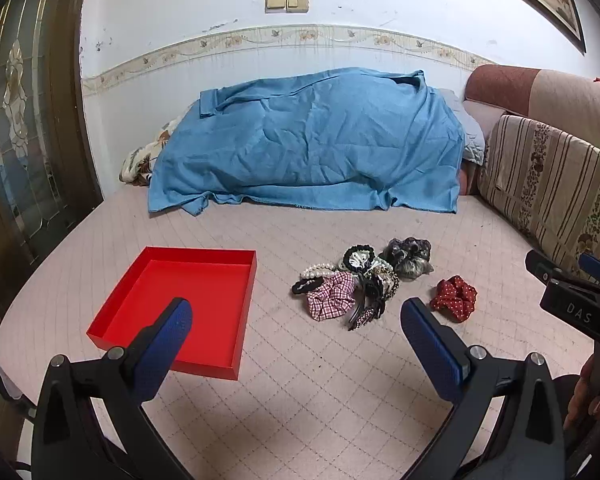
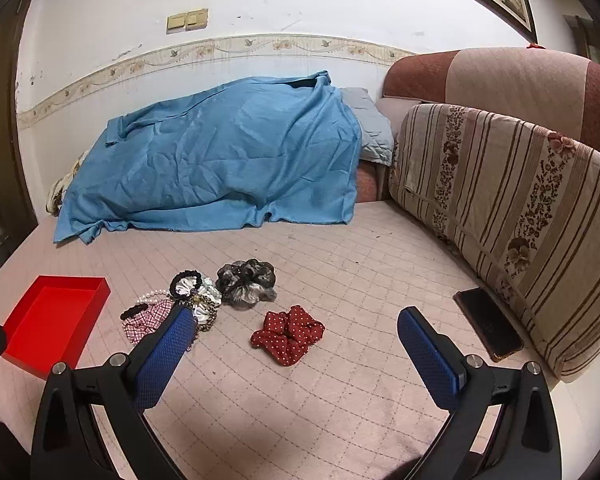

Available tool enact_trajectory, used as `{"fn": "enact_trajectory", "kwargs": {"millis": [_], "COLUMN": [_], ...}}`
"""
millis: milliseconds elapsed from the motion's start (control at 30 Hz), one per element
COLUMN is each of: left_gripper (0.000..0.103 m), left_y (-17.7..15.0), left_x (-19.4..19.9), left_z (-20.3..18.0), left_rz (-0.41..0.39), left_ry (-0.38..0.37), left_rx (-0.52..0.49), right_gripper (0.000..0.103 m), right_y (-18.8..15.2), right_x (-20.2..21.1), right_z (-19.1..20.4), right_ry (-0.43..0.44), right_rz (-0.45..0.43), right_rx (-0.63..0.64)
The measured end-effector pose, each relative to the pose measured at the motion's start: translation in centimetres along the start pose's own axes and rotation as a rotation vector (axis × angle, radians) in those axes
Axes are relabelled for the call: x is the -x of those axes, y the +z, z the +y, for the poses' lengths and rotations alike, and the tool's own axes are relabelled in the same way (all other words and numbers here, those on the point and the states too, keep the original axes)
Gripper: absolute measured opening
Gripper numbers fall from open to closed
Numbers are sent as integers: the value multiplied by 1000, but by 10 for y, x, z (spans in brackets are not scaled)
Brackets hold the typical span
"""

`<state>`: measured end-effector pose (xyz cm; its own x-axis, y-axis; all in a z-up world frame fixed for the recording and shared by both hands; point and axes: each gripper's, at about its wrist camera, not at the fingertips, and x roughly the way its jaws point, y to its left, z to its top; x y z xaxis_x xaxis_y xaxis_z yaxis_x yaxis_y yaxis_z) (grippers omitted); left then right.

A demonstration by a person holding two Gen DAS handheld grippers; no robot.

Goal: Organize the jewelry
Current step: 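Move both tools toward the pile of hair accessories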

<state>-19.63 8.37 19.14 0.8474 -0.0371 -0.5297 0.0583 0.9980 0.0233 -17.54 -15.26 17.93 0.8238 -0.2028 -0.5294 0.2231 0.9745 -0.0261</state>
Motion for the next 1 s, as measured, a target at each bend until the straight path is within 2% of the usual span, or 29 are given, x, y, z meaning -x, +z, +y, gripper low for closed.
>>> {"fn": "enact_trajectory", "kwargs": {"millis": [500, 767, 900, 1000], "left_gripper": [103, 103, 103, 101], "left_y": [-9, -15, -17, -18], "left_x": [-44, -74, -92, -110], "left_z": [-4, -2, 2, 2], "left_rz": [112, 179, 212, 256], "left_ry": [5, 14, -10, -64], "left_rx": [18, 25, 36, 47], "right_gripper": [103, 103, 95, 89], "right_y": [-19, -33, -40, -45], "right_x": [-45, -77, -98, -112], "right_z": [8, -4, -18, -26], "right_ry": [-19, 19, 49, 73], "right_rz": [123, 197, 262, 300], "right_rx": [75, 28, -14, -39]}}
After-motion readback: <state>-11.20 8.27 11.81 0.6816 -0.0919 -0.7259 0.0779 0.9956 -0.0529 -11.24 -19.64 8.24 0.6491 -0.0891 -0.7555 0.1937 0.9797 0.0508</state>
